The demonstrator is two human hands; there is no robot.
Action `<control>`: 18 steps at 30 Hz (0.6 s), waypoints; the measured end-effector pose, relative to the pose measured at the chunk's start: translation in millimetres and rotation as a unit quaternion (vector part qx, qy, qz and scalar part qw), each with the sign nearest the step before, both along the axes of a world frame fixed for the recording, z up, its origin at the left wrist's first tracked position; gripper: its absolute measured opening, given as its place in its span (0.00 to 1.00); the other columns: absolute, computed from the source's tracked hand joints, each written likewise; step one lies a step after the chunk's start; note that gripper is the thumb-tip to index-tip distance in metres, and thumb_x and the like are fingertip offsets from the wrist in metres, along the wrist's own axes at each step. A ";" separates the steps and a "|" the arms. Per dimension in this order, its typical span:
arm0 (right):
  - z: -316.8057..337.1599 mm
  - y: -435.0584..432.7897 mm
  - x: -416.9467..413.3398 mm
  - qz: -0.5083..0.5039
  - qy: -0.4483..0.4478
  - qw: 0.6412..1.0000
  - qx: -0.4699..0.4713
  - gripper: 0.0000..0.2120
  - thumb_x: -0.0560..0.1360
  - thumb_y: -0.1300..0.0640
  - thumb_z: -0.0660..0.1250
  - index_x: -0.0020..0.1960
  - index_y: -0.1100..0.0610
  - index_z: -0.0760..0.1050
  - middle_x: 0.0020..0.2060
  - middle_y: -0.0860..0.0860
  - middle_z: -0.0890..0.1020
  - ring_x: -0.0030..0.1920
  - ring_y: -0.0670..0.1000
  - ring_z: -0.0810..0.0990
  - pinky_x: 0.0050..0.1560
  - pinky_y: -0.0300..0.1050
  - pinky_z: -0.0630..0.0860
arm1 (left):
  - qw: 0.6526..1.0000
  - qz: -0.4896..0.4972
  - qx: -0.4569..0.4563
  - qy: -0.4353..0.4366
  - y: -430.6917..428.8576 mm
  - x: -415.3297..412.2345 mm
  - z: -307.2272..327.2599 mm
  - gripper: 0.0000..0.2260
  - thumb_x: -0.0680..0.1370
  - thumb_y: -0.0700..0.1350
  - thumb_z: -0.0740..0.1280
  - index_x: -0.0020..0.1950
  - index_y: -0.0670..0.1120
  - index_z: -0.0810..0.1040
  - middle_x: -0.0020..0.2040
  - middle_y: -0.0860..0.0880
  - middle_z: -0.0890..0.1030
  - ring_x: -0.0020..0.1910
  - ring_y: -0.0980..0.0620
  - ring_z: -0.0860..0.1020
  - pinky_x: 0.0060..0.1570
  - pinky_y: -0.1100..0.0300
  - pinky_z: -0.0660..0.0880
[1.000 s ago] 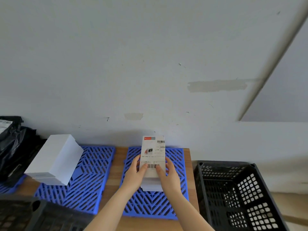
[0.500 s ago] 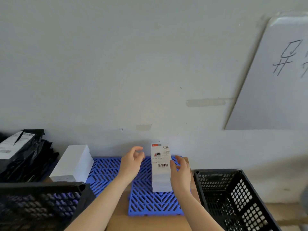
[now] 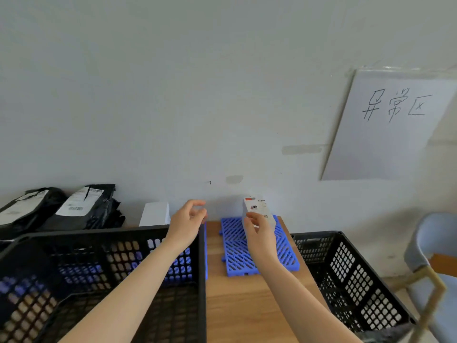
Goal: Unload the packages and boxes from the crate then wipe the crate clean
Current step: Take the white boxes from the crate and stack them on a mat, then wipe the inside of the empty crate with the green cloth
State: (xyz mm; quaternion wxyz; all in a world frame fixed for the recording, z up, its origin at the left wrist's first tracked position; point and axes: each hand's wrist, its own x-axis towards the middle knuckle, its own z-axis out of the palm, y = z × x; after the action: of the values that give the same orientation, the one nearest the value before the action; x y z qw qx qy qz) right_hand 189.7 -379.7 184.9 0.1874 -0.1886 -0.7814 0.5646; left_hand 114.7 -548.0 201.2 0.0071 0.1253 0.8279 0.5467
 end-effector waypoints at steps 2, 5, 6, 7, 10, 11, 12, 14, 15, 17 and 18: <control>8.4 -24.9 13.1 0.020 -0.005 1.000 0.016 0.13 0.81 0.50 0.58 0.64 0.51 0.72 0.55 0.47 0.77 0.45 0.39 0.74 0.42 0.35 0.72 | 1.000 0.018 0.004 0.008 -31.1 20.1 6.3 0.09 0.82 0.45 0.61 0.61 0.52 0.75 0.48 0.51 0.83 0.47 0.55 0.81 0.53 0.57 0.76; 20.0 -63.6 34.8 0.050 0.001 0.998 0.028 0.14 0.81 0.50 0.59 0.64 0.51 0.73 0.56 0.47 0.78 0.50 0.43 0.76 0.47 0.38 0.72 | 0.998 0.051 0.017 0.017 -80.1 53.8 15.8 0.08 0.82 0.45 0.62 0.61 0.52 0.75 0.48 0.51 0.83 0.47 0.56 0.81 0.51 0.59 0.76; 23.3 -76.8 43.8 0.061 0.006 0.998 0.028 0.13 0.81 0.50 0.59 0.63 0.51 0.73 0.56 0.47 0.79 0.51 0.45 0.76 0.50 0.41 0.74 | 0.998 0.063 0.021 0.016 -96.2 66.1 17.5 0.08 0.82 0.45 0.62 0.60 0.52 0.75 0.47 0.51 0.83 0.47 0.56 0.81 0.52 0.58 0.76; 26.1 -89.9 54.2 0.071 0.008 0.997 0.028 0.13 0.81 0.49 0.59 0.63 0.51 0.73 0.56 0.47 0.79 0.52 0.47 0.77 0.52 0.43 0.75 | 0.997 0.075 0.024 0.013 -111.4 79.0 18.5 0.08 0.82 0.45 0.62 0.60 0.52 0.75 0.47 0.51 0.83 0.47 0.56 0.81 0.54 0.57 0.77; 29.1 -128.6 85.8 0.107 0.014 0.994 0.025 0.13 0.81 0.49 0.59 0.63 0.50 0.73 0.54 0.46 0.79 0.52 0.46 0.76 0.51 0.42 0.73 | 0.995 0.102 0.020 0.008 -153.4 120.5 17.5 0.07 0.82 0.45 0.63 0.59 0.52 0.76 0.46 0.51 0.83 0.47 0.56 0.81 0.53 0.57 0.77; 29.5 -138.6 94.3 0.120 0.018 0.992 0.026 0.13 0.81 0.50 0.60 0.63 0.50 0.73 0.54 0.45 0.78 0.52 0.45 0.76 0.50 0.40 0.71 | 0.994 0.107 0.013 0.008 -163.4 132.1 16.2 0.07 0.82 0.45 0.63 0.59 0.52 0.76 0.46 0.51 0.83 0.47 0.56 0.81 0.51 0.59 0.77; 30.8 -153.8 105.3 0.133 0.018 0.991 0.027 0.13 0.81 0.50 0.60 0.64 0.50 0.73 0.55 0.45 0.78 0.52 0.45 0.75 0.50 0.38 0.70 | 0.994 0.113 0.004 0.007 -179.4 148.3 15.1 0.07 0.82 0.44 0.62 0.59 0.52 0.76 0.47 0.52 0.83 0.47 0.56 0.81 0.49 0.61 0.75; 31.4 -184.1 123.5 0.151 0.013 0.988 0.020 0.14 0.81 0.50 0.60 0.65 0.50 0.72 0.55 0.44 0.77 0.52 0.44 0.74 0.51 0.38 0.69 | 0.992 0.126 -0.010 0.005 -211.9 176.6 12.9 0.07 0.82 0.45 0.62 0.58 0.53 0.76 0.47 0.52 0.83 0.48 0.56 0.80 0.49 0.61 0.75; 31.0 -199.5 130.6 0.162 0.011 0.987 0.015 0.14 0.81 0.50 0.59 0.65 0.50 0.72 0.54 0.44 0.76 0.52 0.44 0.74 0.51 0.39 0.69 | 0.990 0.137 -0.014 0.003 -228.6 189.2 11.8 0.07 0.82 0.45 0.62 0.58 0.53 0.76 0.47 0.52 0.83 0.48 0.56 0.80 0.51 0.60 0.76; 32.6 -231.9 143.3 0.183 0.008 0.983 0.010 0.14 0.81 0.50 0.59 0.65 0.50 0.72 0.55 0.44 0.76 0.53 0.44 0.74 0.52 0.39 0.69 | 0.987 0.159 -0.014 0.000 -262.3 211.2 7.6 0.07 0.82 0.45 0.62 0.58 0.54 0.75 0.47 0.53 0.83 0.49 0.56 0.80 0.54 0.56 0.76; 33.8 -248.4 147.9 0.195 0.008 0.981 0.008 0.14 0.81 0.50 0.59 0.65 0.50 0.72 0.56 0.44 0.77 0.53 0.44 0.74 0.52 0.39 0.69 | 0.985 0.171 -0.013 0.003 -279.2 220.7 6.6 0.07 0.82 0.45 0.62 0.58 0.55 0.75 0.47 0.53 0.83 0.49 0.56 0.80 0.54 0.56 0.76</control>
State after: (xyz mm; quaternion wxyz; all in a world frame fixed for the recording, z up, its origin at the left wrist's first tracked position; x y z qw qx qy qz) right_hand 337.6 -628.1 218.7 0.0814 -0.0269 -0.8061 0.5855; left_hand 335.5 -827.2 207.8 -0.0868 -0.0165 0.8444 0.5285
